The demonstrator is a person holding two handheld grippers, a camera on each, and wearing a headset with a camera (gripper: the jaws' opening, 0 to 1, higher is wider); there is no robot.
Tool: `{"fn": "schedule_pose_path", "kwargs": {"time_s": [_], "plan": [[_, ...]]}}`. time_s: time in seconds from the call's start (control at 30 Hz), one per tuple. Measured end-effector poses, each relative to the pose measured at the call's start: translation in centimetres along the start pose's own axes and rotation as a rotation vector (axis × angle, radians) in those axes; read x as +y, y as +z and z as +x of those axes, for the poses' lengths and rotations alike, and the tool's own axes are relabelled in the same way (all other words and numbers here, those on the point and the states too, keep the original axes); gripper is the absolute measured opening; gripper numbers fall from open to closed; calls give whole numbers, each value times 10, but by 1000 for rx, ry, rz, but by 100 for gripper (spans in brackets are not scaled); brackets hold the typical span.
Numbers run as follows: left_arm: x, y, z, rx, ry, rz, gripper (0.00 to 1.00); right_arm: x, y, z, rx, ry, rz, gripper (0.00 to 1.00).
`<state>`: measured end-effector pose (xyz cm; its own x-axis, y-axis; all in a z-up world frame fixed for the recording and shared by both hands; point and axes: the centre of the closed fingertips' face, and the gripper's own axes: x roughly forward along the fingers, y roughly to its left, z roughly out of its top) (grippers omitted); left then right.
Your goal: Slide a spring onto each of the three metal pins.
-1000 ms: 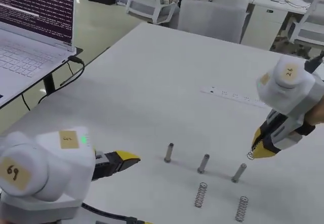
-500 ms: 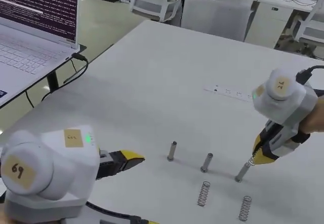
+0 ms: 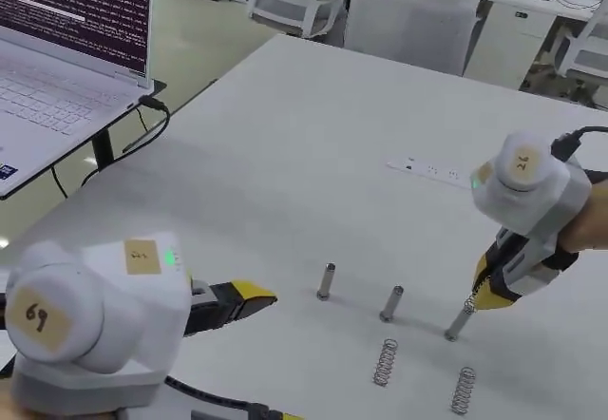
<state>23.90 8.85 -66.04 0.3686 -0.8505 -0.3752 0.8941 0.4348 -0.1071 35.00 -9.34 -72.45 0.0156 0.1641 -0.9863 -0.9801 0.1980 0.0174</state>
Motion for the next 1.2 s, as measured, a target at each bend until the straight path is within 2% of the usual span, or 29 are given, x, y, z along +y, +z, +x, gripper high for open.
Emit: {"fn": "schedule_pose_path", "kwargs": {"time_s": [0.6, 1.2], "plan": [[-1, 0, 0, 2, -5, -1, 71, -1, 0, 7, 9, 8, -1, 8], [-1, -1, 1, 7, -5, -3, 70, -3, -5, 32, 17, 17, 17, 8]]}}
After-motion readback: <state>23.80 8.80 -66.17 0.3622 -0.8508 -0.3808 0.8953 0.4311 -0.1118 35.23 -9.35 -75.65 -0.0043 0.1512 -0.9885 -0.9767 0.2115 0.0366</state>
